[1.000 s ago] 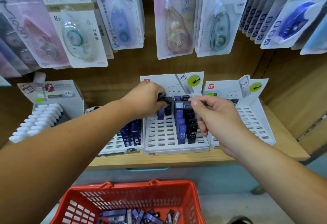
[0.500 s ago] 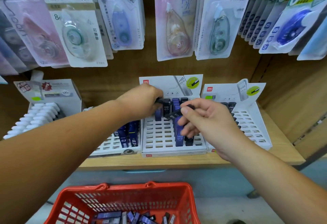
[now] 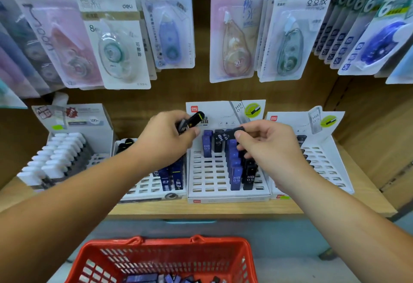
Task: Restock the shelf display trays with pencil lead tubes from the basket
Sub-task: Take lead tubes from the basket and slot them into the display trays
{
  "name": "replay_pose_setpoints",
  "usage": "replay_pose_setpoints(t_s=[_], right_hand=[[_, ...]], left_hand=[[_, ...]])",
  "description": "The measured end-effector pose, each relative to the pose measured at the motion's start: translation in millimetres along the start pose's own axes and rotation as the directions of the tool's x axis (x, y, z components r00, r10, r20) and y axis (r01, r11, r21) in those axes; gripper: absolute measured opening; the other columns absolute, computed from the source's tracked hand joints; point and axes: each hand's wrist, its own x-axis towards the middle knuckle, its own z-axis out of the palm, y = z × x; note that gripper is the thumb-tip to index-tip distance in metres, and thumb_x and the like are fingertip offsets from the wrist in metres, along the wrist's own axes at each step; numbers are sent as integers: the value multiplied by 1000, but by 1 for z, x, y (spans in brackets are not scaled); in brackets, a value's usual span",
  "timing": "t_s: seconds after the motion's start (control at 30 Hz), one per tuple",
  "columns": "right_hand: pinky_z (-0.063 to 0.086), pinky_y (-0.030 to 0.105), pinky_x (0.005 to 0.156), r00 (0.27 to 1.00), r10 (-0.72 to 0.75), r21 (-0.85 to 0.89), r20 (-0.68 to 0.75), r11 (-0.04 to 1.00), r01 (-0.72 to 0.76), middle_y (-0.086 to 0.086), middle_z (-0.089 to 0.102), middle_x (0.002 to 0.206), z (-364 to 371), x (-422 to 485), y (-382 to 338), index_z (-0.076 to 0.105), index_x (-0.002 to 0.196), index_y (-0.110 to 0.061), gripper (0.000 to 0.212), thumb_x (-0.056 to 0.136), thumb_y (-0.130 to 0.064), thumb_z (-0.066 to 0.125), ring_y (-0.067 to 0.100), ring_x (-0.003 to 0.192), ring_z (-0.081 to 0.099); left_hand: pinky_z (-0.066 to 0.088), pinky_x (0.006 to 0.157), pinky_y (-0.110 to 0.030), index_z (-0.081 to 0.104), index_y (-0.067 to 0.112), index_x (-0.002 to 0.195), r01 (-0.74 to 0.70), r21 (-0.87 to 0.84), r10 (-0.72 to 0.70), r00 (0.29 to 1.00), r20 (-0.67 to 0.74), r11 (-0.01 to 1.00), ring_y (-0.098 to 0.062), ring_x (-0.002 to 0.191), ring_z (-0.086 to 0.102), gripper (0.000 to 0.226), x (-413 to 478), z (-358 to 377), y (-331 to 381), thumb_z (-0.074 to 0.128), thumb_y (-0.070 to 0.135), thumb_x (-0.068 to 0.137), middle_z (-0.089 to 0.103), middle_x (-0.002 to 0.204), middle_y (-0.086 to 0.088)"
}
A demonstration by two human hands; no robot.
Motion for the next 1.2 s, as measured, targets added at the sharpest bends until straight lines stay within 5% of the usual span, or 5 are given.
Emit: replay_pose_setpoints(t_s=[0.3, 0.5, 0.63, 0.87, 1.2], right_hand=[[59, 32, 67, 978, 126, 276, 166, 946, -168, 20, 77, 90, 1, -21, -7, 73, 110, -2, 14, 97, -3, 68, 25, 76, 72], [58, 31, 71, 944, 143, 450, 296, 851, -270, 7, 75, 88, 10, -34, -22, 74, 100, -6, 16, 101, -17, 62, 18, 77, 69], [61, 43, 83, 971, 114, 363, 208, 913, -185, 7, 68, 76, 22, -37, -32, 64, 96, -8, 19, 109, -12, 49, 24, 75, 67], [36, 28, 47, 831, 167, -81, 530, 986, -147, 1, 60, 60, 40, -68, -33, 69, 96, -17, 20, 89, -33, 79, 14, 50, 47], [35, 27, 46, 793, 196, -140, 576, 980, -141, 11, 72, 77, 59, -69, -26, 67, 98, -12, 3, 99, -15, 67, 14, 56, 55]], left_hand=[[47, 51, -29, 77, 15, 95, 206, -473, -149, 976, 156, 856, -18, 53, 51, 10, -30, 5, 15, 77, 25, 93, 60, 62, -10], [37, 46, -24, 72, 10, 91, 280, -672, -114, 953, 281, 686, -17, 48, 43, 15, -56, 13, 26, 70, 23, 99, 56, 65, -13], [40, 45, -23, 62, 8, 91, 386, -830, -240, 919, 312, 403, -15, 53, 49, 25, -73, 13, 18, 58, 29, 105, 60, 71, -9], [49, 67, -28, 60, 15, 85, 373, -925, -341, 863, 372, -66, -14, 62, 48, 28, -73, 5, 2, 59, 40, 100, 48, 68, 1], [47, 77, -33, 58, 18, 84, 334, -941, -365, 870, 330, -55, -15, 66, 53, 31, -70, 5, -7, 56, 42, 103, 51, 68, 2]])
